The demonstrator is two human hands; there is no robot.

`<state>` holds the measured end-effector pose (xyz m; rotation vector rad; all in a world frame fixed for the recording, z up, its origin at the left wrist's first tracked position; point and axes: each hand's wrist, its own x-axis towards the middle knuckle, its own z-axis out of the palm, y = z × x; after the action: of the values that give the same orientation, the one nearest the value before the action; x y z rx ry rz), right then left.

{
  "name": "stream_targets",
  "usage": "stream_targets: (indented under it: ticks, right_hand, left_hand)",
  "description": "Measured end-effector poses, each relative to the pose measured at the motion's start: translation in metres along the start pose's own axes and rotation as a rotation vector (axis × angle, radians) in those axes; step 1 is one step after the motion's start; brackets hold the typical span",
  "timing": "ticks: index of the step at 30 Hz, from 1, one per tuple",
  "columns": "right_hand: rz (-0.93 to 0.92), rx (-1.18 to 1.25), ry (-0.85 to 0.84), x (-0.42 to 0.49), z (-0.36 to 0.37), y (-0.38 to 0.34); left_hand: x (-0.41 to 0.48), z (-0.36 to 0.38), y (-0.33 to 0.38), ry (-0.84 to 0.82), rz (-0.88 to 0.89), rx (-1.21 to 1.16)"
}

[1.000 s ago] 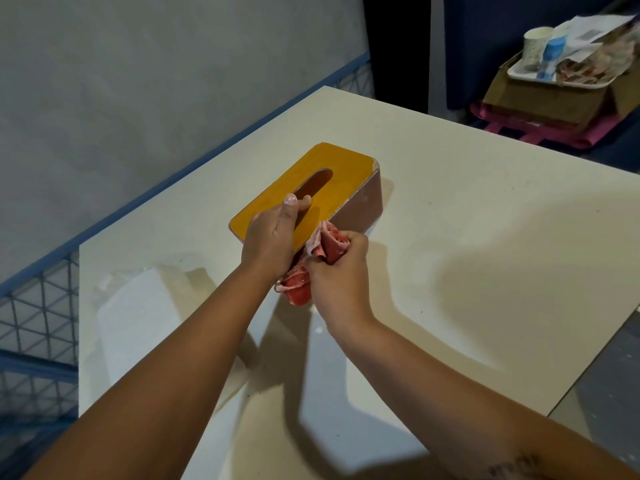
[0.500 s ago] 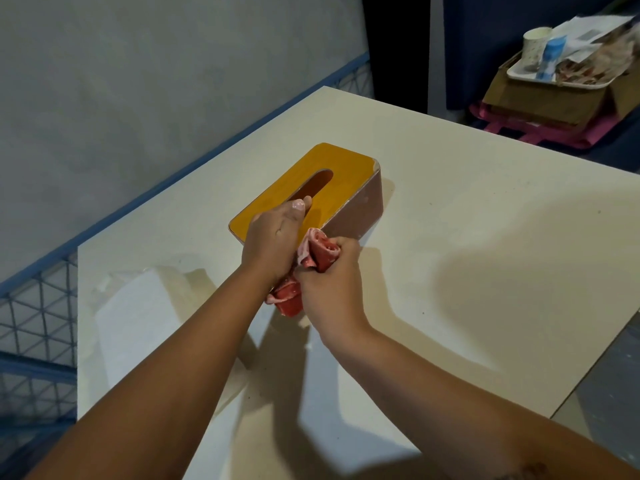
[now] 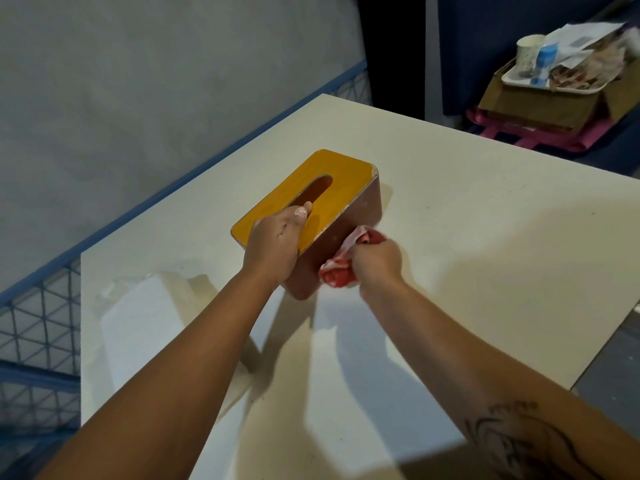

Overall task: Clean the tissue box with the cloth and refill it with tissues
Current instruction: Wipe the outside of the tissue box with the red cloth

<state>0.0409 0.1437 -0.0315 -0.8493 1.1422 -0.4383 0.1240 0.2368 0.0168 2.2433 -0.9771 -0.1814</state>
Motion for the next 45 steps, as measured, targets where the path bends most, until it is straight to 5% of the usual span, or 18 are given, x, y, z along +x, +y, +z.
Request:
stream_targets:
  ticks: [7, 10, 14, 18, 24, 30, 39, 45]
  right_hand:
    - [-0.140, -0.183, 0.094, 0.008, -0.019, -0.034]
    - [-0.176, -0.204, -0.124, -0.011, -0.017, -0.010]
    - [-0.061, -0.236, -0.138, -0.031, -0.002, 0.028]
    - [0.180, 0.062, -0.078, -0.019, -0.005, 0.007]
    - [-0.230, -0.175, 0.088, 0.015, -0.023, -0.040]
    - [-0.587, -0.203, 0.033, -0.017, -0.014, -0.021]
    - [-0.431, -0.036, 0.104, 0.013, -0.012, -0.028]
    - [-0.537, -0.133, 0.089, 0.009, -0.015, -0.026]
  left_hand:
    - [-0.001, 0.001, 0.001, 0.029, -0.027, -0.003]
    - [-0.002, 0.001, 0.003, 0.034, -0.017, -0.012]
    - [-0.001, 0.001, 0.002, 0.019, -0.010, -0.011]
    - [-0.001, 0.000, 0.002, 0.017, -0.006, -0.019]
    - [-0.003, 0.000, 0.003, 0.035, -0.017, 0.011]
    - [-0.002, 0.000, 0.003, 0.039, -0.014, 0.010]
    - [-0.003, 0.000, 0.003, 0.048, -0.003, -0.006]
    - [-0.003, 0.001, 0.006, 0.063, -0.050, -0.055]
